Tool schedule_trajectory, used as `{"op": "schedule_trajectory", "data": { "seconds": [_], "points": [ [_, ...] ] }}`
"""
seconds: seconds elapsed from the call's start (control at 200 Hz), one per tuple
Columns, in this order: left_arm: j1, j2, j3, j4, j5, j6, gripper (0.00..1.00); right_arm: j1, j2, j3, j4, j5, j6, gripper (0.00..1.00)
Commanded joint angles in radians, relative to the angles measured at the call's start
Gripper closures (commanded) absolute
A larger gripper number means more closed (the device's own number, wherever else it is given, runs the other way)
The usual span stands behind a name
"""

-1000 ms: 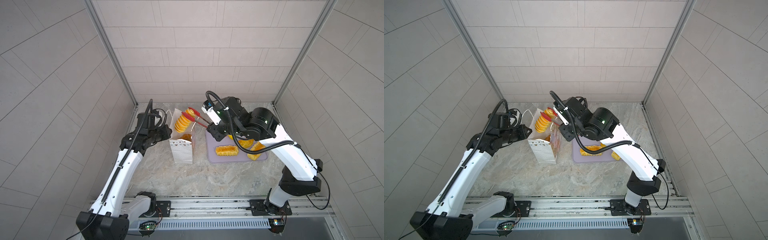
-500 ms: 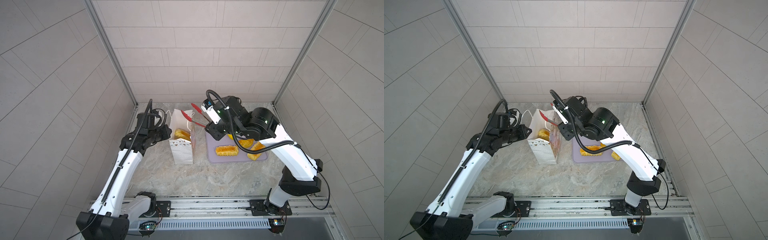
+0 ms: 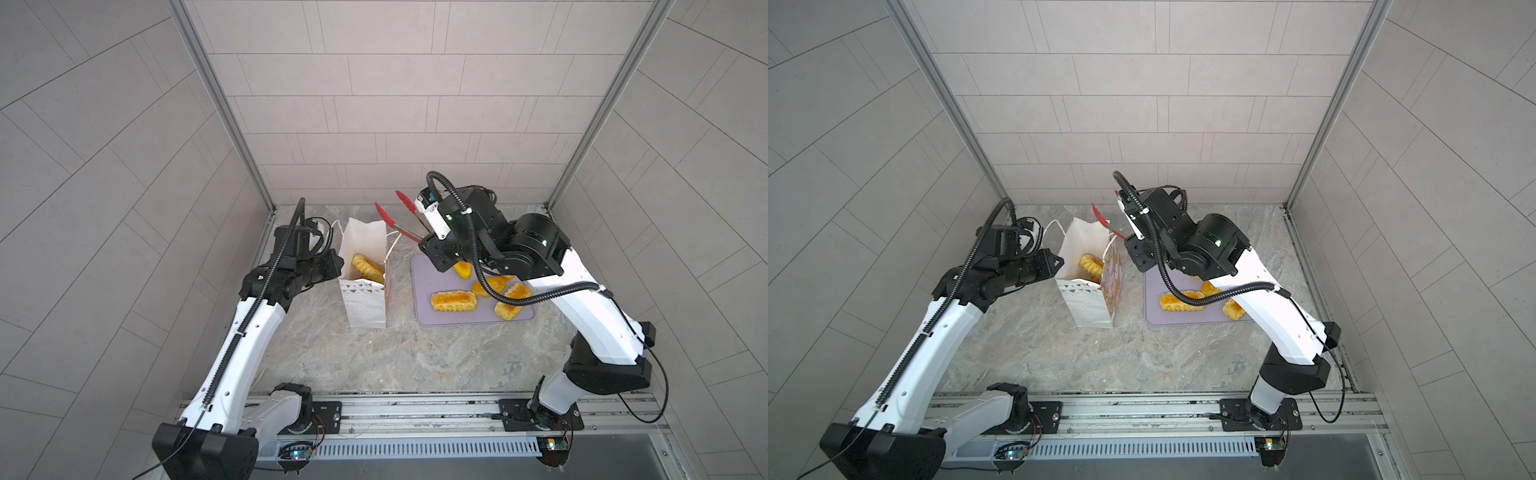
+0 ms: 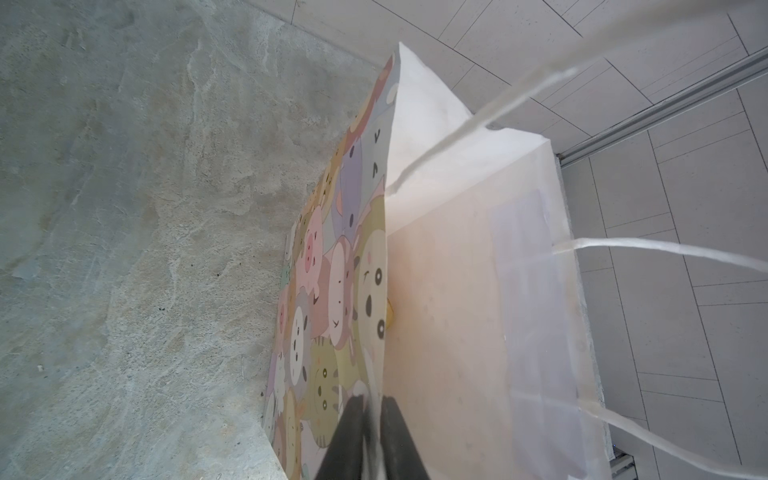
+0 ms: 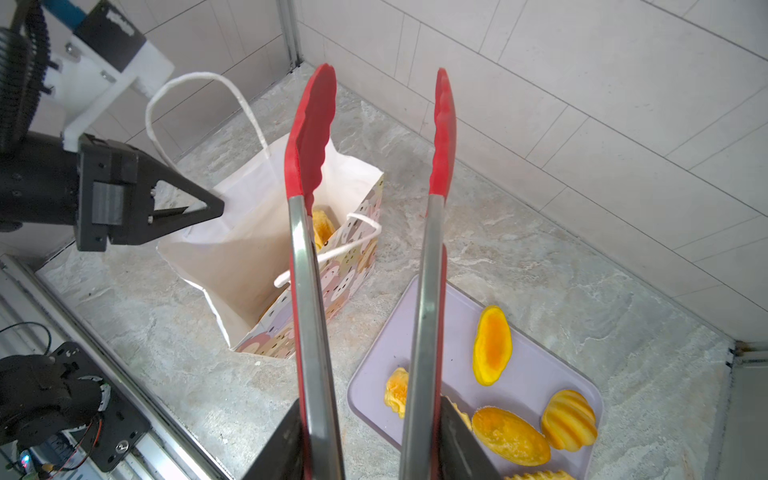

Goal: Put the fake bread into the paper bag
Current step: 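Raise the empty tongs and swing them back over the tray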

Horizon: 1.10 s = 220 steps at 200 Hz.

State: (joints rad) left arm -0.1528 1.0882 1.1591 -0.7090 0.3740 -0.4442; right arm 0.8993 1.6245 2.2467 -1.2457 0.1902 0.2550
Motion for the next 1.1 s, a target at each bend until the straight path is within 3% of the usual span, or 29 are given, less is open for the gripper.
{"op": "schedule_trajectory", "data": {
  "seconds": [0.0, 0.255, 0.635, 1.096],
  "points": [
    [0.003, -0.016, 0.007, -0.007, -0.003, 0.011, 0.85, -0.039, -0.085, -0.043, 0.065, 0.048, 0.026, 0.54],
    [0.003, -0.010, 0.012, -0.007, -0.001, 0.012, 0.85, -0.189, -0.182, -0.216, 0.105, -0.006, 0.052, 0.55],
    [0.004, -0.006, 0.017, -0.006, -0.001, 0.016, 0.85, -0.455, -0.306, -0.611, 0.200, -0.165, 0.074, 0.55],
    [0.004, -0.002, 0.014, -0.004, 0.002, 0.016, 0.85, -0.540, -0.283, -0.861, 0.265, -0.201, 0.059, 0.54]
  ]
}}
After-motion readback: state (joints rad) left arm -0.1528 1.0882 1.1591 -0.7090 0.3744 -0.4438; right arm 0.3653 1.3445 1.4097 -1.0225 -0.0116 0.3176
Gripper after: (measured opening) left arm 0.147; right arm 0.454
